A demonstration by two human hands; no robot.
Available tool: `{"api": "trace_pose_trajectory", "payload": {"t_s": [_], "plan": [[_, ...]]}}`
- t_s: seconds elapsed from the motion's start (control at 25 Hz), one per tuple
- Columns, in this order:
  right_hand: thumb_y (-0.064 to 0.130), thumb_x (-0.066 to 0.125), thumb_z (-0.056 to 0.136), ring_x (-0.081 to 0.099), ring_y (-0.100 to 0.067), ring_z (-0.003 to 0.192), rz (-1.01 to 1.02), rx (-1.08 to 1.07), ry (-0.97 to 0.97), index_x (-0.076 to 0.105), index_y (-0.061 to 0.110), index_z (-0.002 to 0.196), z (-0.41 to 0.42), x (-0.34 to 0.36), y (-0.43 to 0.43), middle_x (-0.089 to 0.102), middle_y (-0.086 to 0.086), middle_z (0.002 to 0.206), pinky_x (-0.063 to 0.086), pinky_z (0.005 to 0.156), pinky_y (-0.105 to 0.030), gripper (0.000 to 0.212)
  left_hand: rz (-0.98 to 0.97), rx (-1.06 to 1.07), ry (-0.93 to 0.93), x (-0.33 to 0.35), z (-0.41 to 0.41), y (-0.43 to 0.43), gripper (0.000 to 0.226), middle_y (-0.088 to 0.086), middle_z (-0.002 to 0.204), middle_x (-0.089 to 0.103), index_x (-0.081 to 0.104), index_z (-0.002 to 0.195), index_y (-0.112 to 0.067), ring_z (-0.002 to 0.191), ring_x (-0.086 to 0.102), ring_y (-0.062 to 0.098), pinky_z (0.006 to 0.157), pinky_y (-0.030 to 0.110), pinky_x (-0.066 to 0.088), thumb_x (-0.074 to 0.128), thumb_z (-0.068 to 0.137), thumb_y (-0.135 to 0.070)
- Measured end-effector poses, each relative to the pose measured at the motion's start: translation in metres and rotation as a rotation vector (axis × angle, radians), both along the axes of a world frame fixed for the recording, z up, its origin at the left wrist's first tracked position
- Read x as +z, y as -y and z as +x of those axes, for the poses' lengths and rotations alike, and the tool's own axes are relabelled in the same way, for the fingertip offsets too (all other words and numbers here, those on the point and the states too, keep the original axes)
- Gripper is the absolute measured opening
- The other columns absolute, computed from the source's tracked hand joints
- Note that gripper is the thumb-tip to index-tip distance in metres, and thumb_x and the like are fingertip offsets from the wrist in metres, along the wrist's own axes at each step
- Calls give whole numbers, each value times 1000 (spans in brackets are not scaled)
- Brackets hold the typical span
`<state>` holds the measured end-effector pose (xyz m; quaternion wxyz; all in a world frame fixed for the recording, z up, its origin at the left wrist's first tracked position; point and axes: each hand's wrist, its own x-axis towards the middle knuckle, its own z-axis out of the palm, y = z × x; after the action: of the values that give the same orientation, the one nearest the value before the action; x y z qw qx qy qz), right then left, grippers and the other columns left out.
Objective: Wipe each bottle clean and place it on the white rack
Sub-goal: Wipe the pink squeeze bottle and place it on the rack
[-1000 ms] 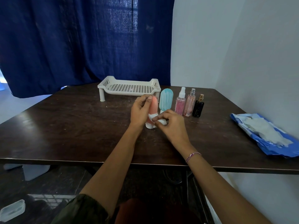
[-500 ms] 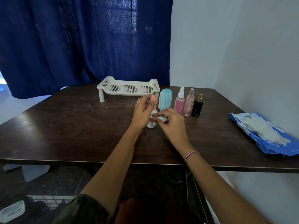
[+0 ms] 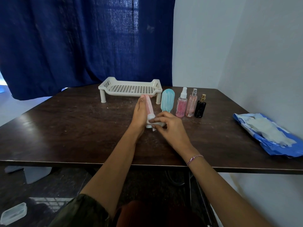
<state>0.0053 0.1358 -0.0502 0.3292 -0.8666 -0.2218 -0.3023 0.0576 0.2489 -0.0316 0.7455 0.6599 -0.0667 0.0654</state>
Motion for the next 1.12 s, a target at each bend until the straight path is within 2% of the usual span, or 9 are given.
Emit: {"api": "trace_pose_trajectory", "payload": {"t_s": [0.12,0.2,0.4,0.48,0.56,0.68,0.8,0.96,1.12], "plan": [[5,70,79,53,1,85,57,-44,-21,73,11,95,0,0,3,64,0,96,38,82,-2,18,-90,19,-69,1,5,-1,56,12,142,44,45,139,-17,126,45,23,107,41,39,23,99,-49],[6,69,79,53,-1,88,76,-83,-18,71,11,98,0,1,3,63,1,98,39,85,-3,20,-150,10,-75,0,5,1,55,14,138,48,51,133,-13,123,48,23,106,44,40,24,100,-48],[2,66,82,53,-3,95,22,-55,96,65,7,112,-4,2,-2,61,-1,104,45,89,-14,31,-183,-72,-7,1,-4,6,48,5,105,59,59,112,-11,99,56,15,85,25,50,22,103,-38],[-1,65,81,52,-1,93,-9,-30,118,67,6,107,-4,2,-2,62,-2,101,44,88,-11,27,-156,-48,-8,2,-3,6,48,6,113,58,61,112,-14,109,54,17,92,29,48,21,102,-40],[-2,66,79,51,1,90,7,-39,106,70,5,101,-5,2,-1,63,-2,98,42,86,-5,23,-116,-25,-20,2,-2,5,48,6,119,56,62,109,-19,113,52,16,90,27,47,20,102,-41],[-2,68,77,51,4,80,78,-119,68,72,6,95,-4,2,2,61,3,89,38,82,1,19,-149,-54,-9,3,-3,7,46,0,101,60,63,96,-21,98,55,14,82,23,49,21,103,-38],[1,70,78,53,1,80,115,-206,65,72,6,95,-3,3,4,64,-1,89,37,82,3,18,-118,-101,-21,3,-6,10,48,2,96,61,63,105,-11,82,58,7,67,15,51,20,103,-34],[0,66,80,55,-4,88,79,-140,153,70,6,100,-5,4,-1,62,-3,93,43,87,-10,21,-77,-208,-4,-2,-4,11,47,8,102,65,64,96,-18,89,62,13,75,24,54,20,104,-34],[0,63,82,55,-11,93,-27,-71,171,68,5,103,-6,2,-2,60,-4,97,46,88,-18,23,-126,-175,1,-3,-1,9,46,3,95,65,62,103,-11,79,62,5,63,15,52,21,104,-33]]}}
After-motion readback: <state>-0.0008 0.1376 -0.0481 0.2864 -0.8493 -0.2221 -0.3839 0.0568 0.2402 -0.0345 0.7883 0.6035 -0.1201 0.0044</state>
